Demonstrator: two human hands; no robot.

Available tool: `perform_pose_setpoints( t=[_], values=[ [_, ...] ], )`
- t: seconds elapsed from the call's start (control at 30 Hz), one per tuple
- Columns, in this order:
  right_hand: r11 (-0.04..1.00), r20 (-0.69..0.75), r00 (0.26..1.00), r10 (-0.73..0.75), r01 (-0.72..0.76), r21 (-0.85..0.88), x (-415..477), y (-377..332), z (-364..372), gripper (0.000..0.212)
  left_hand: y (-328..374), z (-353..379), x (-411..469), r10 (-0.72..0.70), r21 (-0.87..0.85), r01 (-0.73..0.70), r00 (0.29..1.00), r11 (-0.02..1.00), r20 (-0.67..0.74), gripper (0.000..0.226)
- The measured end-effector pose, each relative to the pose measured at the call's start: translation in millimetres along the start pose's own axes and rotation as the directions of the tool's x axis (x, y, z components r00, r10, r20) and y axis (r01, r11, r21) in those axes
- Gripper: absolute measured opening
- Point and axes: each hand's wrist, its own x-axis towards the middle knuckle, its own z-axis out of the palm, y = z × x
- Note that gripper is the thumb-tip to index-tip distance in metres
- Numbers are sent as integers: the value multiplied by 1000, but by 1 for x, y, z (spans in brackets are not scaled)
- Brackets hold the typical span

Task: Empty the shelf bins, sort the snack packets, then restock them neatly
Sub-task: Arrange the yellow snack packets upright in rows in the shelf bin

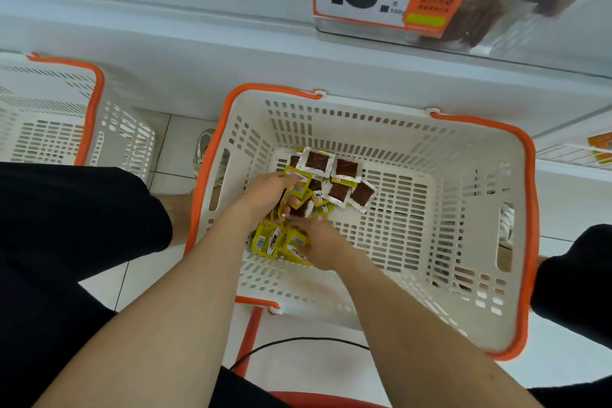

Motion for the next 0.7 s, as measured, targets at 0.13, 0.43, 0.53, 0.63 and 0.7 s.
perform_pose_setpoints(
  t=[0.13, 0.43, 0.53, 0.63, 0.7],
  values=[
    [997, -13, 1000, -26, 25, -69, 7, -1, 3, 35, 5, -1, 1, 3, -145, -3, 1000, 989, 0, 25],
    [968, -189, 982, 13, 35, 248, -31, 23, -101, 19, 50, 15, -21, 122, 116, -117, 992, 986, -38, 28],
    [942, -255, 963, -82, 159, 297, -55, -3, -151, 21, 70, 21, -35, -40, 67, 33, 994, 997, 103, 43],
    [946, -311, 927, -211, 274, 176, -78, -32, -184, 22, 97, 30, -63, -116, -85, 149, 943, 985, 312, 51],
    [947, -329, 907, -261, 307, 95, -89, -44, -196, 24, 113, 31, -84, -83, -105, 137, 910, 985, 406, 61]
  ],
)
